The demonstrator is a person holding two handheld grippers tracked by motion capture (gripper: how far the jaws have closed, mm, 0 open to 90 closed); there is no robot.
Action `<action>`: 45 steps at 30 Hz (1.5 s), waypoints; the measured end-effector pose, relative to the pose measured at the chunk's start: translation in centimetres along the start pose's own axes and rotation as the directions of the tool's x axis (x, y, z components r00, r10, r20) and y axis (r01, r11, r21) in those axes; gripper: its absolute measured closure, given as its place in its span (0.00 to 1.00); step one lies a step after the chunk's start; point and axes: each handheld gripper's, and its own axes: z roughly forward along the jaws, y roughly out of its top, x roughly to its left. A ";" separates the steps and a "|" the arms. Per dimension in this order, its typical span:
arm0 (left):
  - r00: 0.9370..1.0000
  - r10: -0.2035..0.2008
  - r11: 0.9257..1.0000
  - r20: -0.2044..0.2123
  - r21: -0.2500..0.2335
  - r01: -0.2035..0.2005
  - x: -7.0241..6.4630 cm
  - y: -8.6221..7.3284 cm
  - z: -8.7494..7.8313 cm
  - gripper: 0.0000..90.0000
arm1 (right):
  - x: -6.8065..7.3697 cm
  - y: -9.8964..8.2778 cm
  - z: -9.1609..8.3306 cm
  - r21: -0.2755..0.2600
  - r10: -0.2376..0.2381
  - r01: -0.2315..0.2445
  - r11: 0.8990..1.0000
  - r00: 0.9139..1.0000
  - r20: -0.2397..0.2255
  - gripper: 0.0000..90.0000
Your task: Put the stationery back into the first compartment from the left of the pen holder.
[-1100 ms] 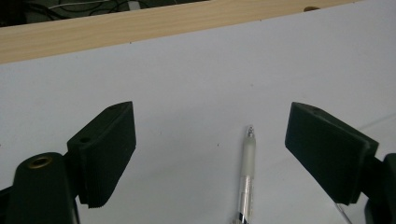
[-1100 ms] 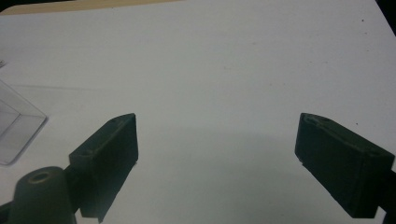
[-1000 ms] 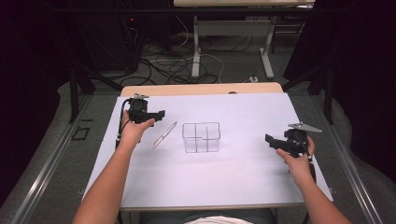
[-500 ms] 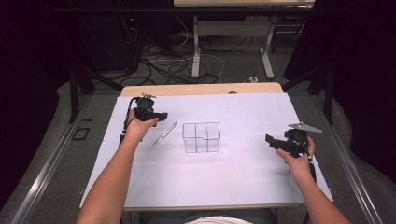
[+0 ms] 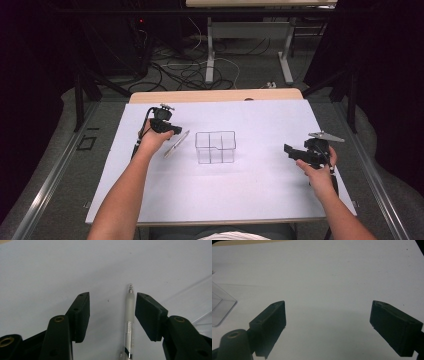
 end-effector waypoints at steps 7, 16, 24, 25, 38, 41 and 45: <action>0.998 -0.046 0.998 0.044 0.049 0.044 -0.3 -0.1 0.2 0.55 | 0.0 0.0 0.0 0.003 0.002 -0.002 1.000 1.000 0.000 0.15; 0.999 -0.031 0.998 0.043 0.064 0.028 -0.6 -0.1 0.6 0.66 | 0.1 0.0 0.1 0.007 0.007 -0.007 1.000 1.000 0.000 0.15; 0.999 -0.011 0.998 0.044 0.059 0.009 -1.0 -0.1 1.2 0.73 | 0.1 0.0 0.2 0.008 0.008 -0.008 1.000 1.000 -0.003 0.15; 0.999 -0.017 0.998 0.042 0.068 0.014 -1.0 -0.1 1.3 0.74 | 0.1 0.0 0.2 0.008 0.009 -0.008 1.000 1.000 -0.004 0.15; 0.999 0.005 0.992 0.053 0.123 -0.012 -1.1 -0.3 2.5 0.80 | 0.1 -0.1 0.3 0.012 0.005 -0.005 1.000 1.000 -0.003 0.15; 0.999 0.011 0.991 0.050 0.134 -0.018 -1.4 -0.3 2.8 0.81 | 0.1 -0.1 0.3 0.013 0.007 -0.007 1.000 1.000 -0.004 0.15; 0.999 0.016 0.990 0.039 0.142 -0.021 -1.5 -0.3 2.9 0.83 | 0.1 -0.1 0.3 0.016 0.006 -0.005 1.000 1.000 -0.002 0.15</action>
